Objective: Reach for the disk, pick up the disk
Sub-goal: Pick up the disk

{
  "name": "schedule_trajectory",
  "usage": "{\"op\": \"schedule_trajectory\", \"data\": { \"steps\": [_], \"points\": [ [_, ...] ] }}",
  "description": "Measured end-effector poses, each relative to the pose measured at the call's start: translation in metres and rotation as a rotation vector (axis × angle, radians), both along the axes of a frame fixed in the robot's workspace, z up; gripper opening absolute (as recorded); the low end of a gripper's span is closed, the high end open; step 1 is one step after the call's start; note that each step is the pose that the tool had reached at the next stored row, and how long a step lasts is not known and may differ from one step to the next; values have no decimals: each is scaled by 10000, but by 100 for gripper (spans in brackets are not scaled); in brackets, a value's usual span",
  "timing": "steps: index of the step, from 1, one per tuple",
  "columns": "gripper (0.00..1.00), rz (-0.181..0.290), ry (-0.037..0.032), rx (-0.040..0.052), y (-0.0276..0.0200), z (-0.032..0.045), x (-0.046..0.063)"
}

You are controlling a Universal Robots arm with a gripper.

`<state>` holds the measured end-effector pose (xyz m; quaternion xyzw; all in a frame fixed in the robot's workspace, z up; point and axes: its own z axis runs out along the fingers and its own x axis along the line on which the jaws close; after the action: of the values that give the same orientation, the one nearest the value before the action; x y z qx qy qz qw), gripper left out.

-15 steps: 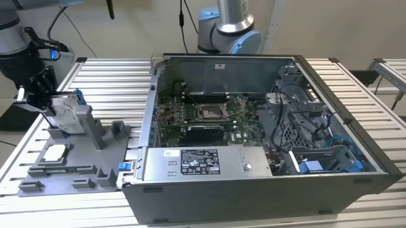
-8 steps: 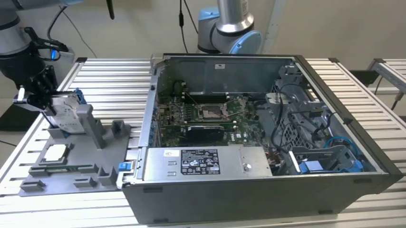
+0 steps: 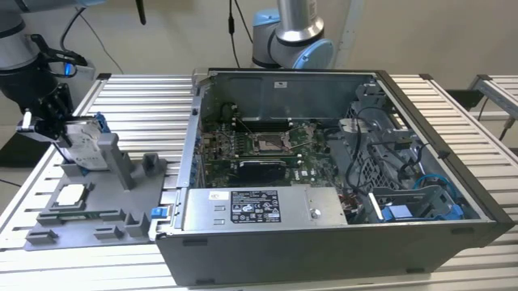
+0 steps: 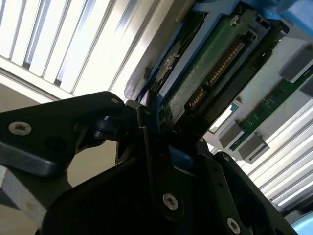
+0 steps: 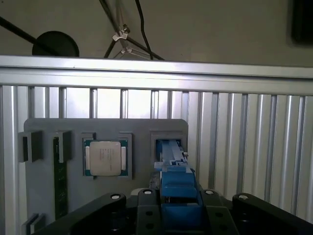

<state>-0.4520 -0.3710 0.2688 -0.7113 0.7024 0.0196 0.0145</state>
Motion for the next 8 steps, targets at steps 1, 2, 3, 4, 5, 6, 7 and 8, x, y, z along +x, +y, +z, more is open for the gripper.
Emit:
{"op": "schedule_trajectory", "data": {
  "steps": [1,2,3,4,5,6,7,8],
  "points": [
    [0,0,1,-1,0,7,0],
    [0,0,-1,0,0,12,0],
    [0,0,0,0,0,18,0],
    [0,0,0,0,0,25,1],
    [0,0,1,0,0,34,0],
    [0,0,1,0,0,43,0],
    [0,0,0,0,0,52,0],
    [0,0,0,0,0,62,1]
  ]
}}
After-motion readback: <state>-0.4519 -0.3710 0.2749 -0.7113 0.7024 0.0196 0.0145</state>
